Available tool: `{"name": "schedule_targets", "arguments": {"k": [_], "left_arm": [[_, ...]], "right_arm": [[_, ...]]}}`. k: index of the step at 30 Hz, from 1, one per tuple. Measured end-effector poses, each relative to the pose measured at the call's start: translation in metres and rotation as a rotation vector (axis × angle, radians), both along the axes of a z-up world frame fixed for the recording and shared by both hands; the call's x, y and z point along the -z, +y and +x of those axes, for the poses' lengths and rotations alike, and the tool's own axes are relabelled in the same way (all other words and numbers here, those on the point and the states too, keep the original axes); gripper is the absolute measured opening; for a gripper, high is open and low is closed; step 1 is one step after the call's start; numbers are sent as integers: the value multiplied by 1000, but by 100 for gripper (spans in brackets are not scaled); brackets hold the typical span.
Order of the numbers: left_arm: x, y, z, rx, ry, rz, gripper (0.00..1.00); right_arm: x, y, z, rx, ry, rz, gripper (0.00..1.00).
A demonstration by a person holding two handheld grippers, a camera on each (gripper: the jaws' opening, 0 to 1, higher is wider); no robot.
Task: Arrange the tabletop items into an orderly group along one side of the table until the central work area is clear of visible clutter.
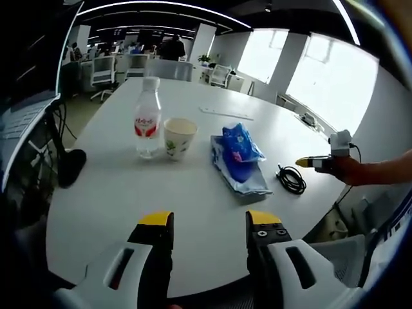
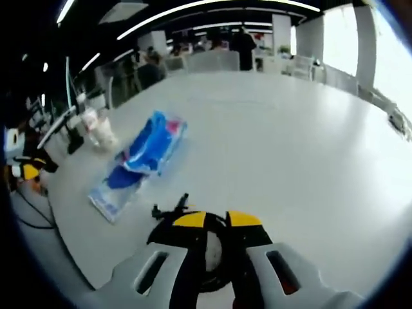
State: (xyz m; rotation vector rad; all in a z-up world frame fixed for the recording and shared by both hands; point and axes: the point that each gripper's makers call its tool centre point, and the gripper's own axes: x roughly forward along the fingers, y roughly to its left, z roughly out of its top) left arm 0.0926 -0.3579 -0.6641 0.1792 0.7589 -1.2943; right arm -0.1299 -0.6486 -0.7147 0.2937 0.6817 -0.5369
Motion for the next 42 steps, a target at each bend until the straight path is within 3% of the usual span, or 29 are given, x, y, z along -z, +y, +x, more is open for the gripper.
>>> {"name": "schedule_targets", "arguments": {"k": [8, 13, 20, 24, 28, 29, 42], "left_arm": [[-1, 4, 5, -22, -1, -3, 44], [-3, 6, 7, -42, 2, -7, 44], [0, 10, 11, -69, 16, -8, 44], [-1, 12, 14, -82, 16, -12, 44], [1, 15, 16, -88, 16, -4, 44], [1, 15, 16, -90, 16, -3, 44], [2, 22, 22, -127, 18, 11, 44]], "right_arm": [[-10, 19, 49, -304, 36, -55, 14], [-8, 32, 68, -524, 123, -106, 18], [-9, 23, 84, -539, 123, -115, 18], [-8, 20, 90, -579, 153, -134, 18], [-13, 10, 98, -590, 155, -157, 18], [-16, 6, 103, -576, 130, -158, 17], [-15, -24, 131, -635, 164, -188, 19]]}}
